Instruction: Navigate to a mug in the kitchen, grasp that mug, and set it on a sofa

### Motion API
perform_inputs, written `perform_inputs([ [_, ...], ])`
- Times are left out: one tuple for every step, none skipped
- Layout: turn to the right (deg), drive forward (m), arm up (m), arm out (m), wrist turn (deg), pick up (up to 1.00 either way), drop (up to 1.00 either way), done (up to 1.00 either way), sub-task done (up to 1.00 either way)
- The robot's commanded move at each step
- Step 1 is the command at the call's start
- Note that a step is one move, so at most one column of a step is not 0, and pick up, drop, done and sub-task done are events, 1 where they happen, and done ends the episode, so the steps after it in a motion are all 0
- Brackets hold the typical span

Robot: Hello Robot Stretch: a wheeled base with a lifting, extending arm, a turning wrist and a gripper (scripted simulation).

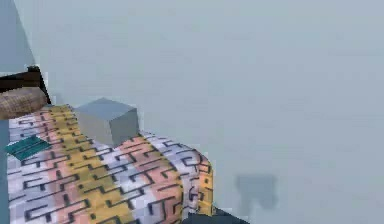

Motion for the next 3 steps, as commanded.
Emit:
perform_inputs([
  [45.0,0.00,0.00,0.00,0.0,0.00,0.00,0.00,0.00],
  [45.0,0.00,0.00,0.00,0.0,0.00,0.00,0.00,0.00],
  [45.0,0.00,0.00,0.00,0.0,0.00,0.00,0.00,0.00],
])
